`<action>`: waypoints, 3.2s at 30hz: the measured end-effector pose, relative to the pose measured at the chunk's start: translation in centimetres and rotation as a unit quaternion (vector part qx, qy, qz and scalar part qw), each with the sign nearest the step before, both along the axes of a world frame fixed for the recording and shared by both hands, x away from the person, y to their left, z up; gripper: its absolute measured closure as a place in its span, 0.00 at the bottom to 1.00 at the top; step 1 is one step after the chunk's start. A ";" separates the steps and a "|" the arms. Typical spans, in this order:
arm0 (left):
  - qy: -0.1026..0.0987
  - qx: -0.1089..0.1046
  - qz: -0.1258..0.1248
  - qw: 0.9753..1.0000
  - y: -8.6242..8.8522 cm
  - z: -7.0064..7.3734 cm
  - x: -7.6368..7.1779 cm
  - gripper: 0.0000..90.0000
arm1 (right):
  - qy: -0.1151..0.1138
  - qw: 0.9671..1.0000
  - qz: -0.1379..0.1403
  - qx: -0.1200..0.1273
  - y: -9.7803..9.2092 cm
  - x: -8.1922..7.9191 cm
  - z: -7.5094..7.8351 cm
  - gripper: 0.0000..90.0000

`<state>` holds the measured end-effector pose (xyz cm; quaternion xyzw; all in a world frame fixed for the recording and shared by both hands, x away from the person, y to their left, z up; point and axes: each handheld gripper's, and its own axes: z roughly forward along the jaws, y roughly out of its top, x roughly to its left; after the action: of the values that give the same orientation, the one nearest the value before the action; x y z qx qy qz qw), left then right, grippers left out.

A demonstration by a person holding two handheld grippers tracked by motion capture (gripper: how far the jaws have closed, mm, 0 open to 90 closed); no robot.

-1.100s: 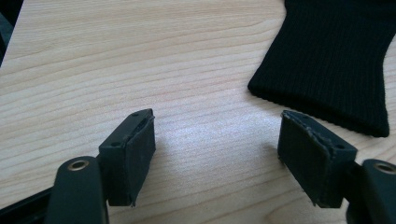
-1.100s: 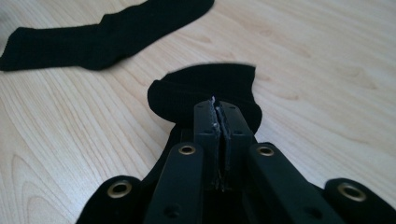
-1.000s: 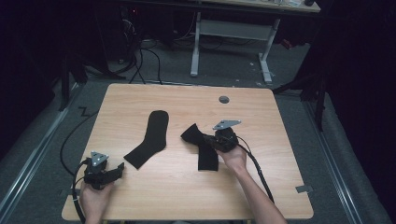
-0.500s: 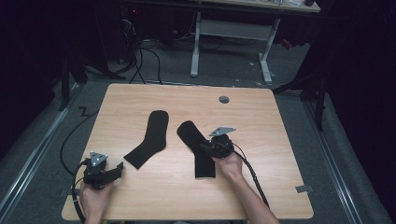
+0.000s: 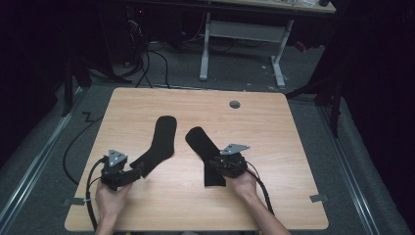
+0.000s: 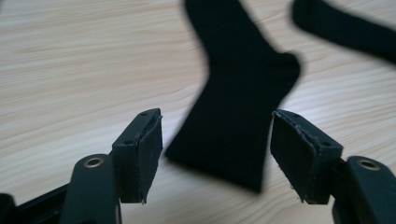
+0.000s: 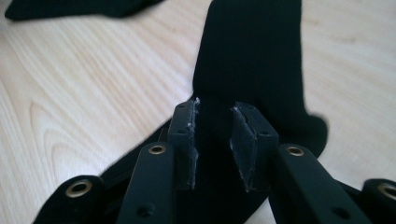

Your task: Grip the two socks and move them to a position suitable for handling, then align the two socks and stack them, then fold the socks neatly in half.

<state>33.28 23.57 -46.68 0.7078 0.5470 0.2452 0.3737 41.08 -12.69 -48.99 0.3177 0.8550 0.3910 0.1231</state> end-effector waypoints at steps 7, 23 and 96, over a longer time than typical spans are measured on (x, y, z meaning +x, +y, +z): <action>0.005 0.005 -0.076 0.997 -6.5 0.8 5.1 0.46 | 0.005 1.000 0.006 -0.003 -0.5 -1.4 -0.8 0.78; 0.051 0.051 -0.119 0.990 -14.7 -1.6 11.1 0.56 | -0.015 0.999 0.038 -0.034 -0.4 -3.1 -1.2 0.81; 0.033 0.054 -0.069 0.996 -3.8 -1.3 6.2 0.61 | -0.052 0.995 -0.082 0.011 -9.2 -2.4 -0.9 0.76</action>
<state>39.51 19.75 -47.94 0.7710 0.4944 0.2246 0.3327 38.66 -21.94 -49.92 0.3676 0.8139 0.4053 0.1954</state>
